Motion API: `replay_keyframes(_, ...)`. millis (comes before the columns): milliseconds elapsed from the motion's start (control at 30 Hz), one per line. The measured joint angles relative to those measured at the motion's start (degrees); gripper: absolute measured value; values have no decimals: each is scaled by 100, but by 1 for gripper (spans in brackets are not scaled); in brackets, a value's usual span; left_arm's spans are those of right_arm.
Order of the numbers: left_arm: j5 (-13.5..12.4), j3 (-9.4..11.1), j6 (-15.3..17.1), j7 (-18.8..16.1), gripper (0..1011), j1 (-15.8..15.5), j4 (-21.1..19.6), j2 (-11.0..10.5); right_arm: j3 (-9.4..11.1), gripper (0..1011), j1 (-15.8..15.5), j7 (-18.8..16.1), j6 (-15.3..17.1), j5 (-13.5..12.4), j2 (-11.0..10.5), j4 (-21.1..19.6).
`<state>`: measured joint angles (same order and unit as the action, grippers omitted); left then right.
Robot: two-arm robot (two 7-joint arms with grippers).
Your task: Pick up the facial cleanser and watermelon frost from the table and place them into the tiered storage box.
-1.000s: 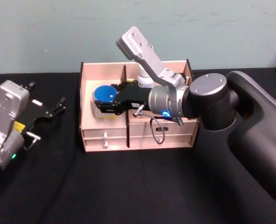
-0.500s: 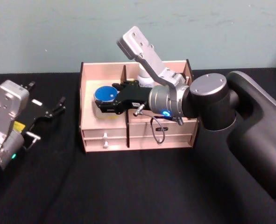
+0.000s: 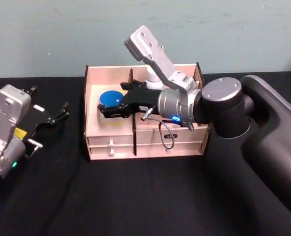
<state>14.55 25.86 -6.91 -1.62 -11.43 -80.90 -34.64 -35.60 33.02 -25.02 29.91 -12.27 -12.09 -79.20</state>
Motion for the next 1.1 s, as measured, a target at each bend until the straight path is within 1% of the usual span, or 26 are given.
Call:
replay_keyframes(100, 0, 0, 0, 0, 1001, 0, 0, 0, 36, 1002, -51, 32, -84, 33, -34, -127)
replay_keyframes(200, 0, 0, 0, 0, 1001, 0, 0, 0, 94, 1003, -131, 56, -177, 61, -93, -337)
replay_keyframes(300, 0, 0, 0, 0, 1001, 0, 0, 0, 196, 1002, -271, 114, -305, 74, -174, -647)
replay_keyframes(400, 0, 0, 0, 0, 1001, 0, 0, 0, 291, 1003, -409, 183, -409, 72, -225, -864)
replay_keyframes(500, 0, 0, 0, 0, 1001, 0, 0, 0, 495, 1003, -688, 385, -612, 76, -324, -1244)
replay_keyframes(567, 0, 0, 0, 0, 1001, 0, 0, 0, 583, 1002, -811, 493, -704, 94, -360, -1388)
replay_keyframes(600, 0, 0, 0, 0, 1001, 0, 0, 0, 704, 1003, -962, 610, -795, 109, -397, -1543)
replay_keyframes(633, 0, 0, 0, 0, 1001, 0, 0, 0, 704, 1003, -962, 610, -795, 109, -397, -1543)
replay_keyframes(667, 0, 0, 0, 0, 1001, 0, 0, 0, 824, 1003, -1110, 737, -885, 136, -428, -1690)
replay_keyframes(700, 0, 0, 0, 0, 1001, 0, 0, 0, 885, 1002, -1186, 807, -931, 159, -448, -1757)
replay_keyframes(733, 0, 0, 0, 0, 1001, 0, 0, 0, 1017, 1003, -1345, 959, -1023, 189, -469, -1902)
replay_keyframes(833, 0, 0, 0, 0, 1001, 0, 0, 0, 1209, 1003, -1562, 1174, -1133, 224, -473, -2060)
replay_keyframes(867, 0, 0, 0, 0, 1001, 0, 0, 0, 1350, 1003, -1717, 1362, -1222, 270, -471, -2151)
replay_keyframes(933, 0, 0, 0, 0, 1002, 0, 0, 0, 1491, 1003, -1865, 1540, -1295, 322, -459, -2222)
replay_keyframes(967, 0, 0, 0, 0, 1001, 0, 0, 0, 1622, 1003, -1985, 1722, -1359, 373, -439, -2260)
replay_keyframes(1067, 0, 0, 0, 0, 1001, 0, 0, 0, 1806, 1003, -2145, 1947, -1432, 441, -405, -2279)
replay_keyframes(1100, 0, 0, 0, 0, 1001, 0, 0, 0, 1917, 1003, -2231, 2073, -1463, 472, -375, -2279)
